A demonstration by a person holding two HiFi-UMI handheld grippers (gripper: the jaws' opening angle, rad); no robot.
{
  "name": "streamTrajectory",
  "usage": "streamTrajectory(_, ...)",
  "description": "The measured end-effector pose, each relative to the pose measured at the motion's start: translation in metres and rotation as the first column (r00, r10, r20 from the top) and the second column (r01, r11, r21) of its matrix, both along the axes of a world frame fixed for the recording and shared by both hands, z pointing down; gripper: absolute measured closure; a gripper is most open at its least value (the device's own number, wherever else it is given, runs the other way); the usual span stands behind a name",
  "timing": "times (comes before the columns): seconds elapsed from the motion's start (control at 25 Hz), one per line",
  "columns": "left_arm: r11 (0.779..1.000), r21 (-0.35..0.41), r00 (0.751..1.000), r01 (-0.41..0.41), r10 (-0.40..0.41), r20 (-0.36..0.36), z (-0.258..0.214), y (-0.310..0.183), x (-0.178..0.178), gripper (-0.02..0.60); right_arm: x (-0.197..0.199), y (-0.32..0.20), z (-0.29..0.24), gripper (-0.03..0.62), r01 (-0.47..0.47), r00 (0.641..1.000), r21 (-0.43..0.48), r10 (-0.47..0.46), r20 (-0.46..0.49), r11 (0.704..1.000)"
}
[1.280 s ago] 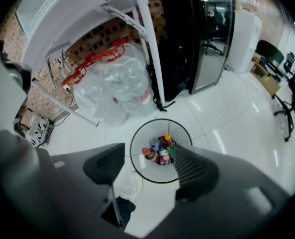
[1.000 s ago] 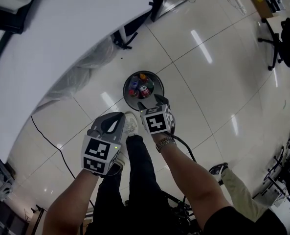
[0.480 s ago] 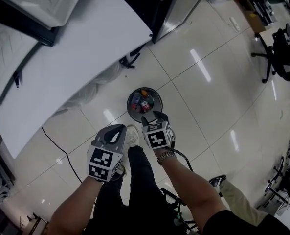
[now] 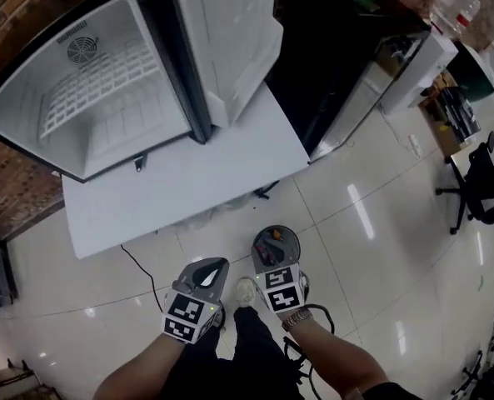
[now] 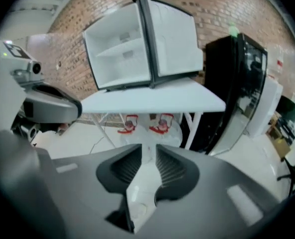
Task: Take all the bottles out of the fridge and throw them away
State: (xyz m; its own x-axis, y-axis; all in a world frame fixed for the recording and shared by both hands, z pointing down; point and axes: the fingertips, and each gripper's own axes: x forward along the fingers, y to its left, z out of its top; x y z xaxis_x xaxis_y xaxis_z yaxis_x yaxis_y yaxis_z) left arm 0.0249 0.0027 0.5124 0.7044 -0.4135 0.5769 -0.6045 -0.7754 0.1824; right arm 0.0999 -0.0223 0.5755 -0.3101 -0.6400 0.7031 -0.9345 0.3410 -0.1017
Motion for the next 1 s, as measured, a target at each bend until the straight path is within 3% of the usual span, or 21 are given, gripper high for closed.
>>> streamTrajectory(0.24, 0.982, 0.121, 0.988, 0.148, -0.142, -0.055, -0.079, -0.017, -0.085, 0.577, -0.089, -0.026, -0.126, 0.581, 0.114, 0.991, 0.213, -0.126, 0.043, 0.970)
streamTrajectory(0.4, 0.948, 0.199, 0.967, 0.248, -0.229, -0.114, -0.128, -0.024, -0.133, 0.578, -0.138, -0.033, -0.190, 0.591, 0.189, 0.977, 0.321, -0.211, 0.034, 0.928)
streamTrajectory(0.52, 0.910, 0.273, 0.948, 0.310, -0.274, -0.162, -0.168, -0.033, -0.163, 0.577, -0.166, -0.036, -0.228, 0.591, 0.233, 0.966, 0.392, -0.259, 0.014, 0.890)
streamTrajectory(0.76, 0.841, 0.359, 0.911, 0.406, -0.338, -0.238, -0.219, -0.035, -0.206, 0.577, -0.204, -0.028, -0.273, 0.591, 0.307, 0.941, 0.464, -0.339, -0.015, 0.831)
streamTrajectory(1.0, 0.815, 0.394, 0.900, 0.426, -0.334, -0.282, -0.243, -0.027, -0.216, 0.577, -0.220, -0.017, -0.297, 0.592, 0.312, 0.932, 0.497, -0.362, 0.004, 0.810)
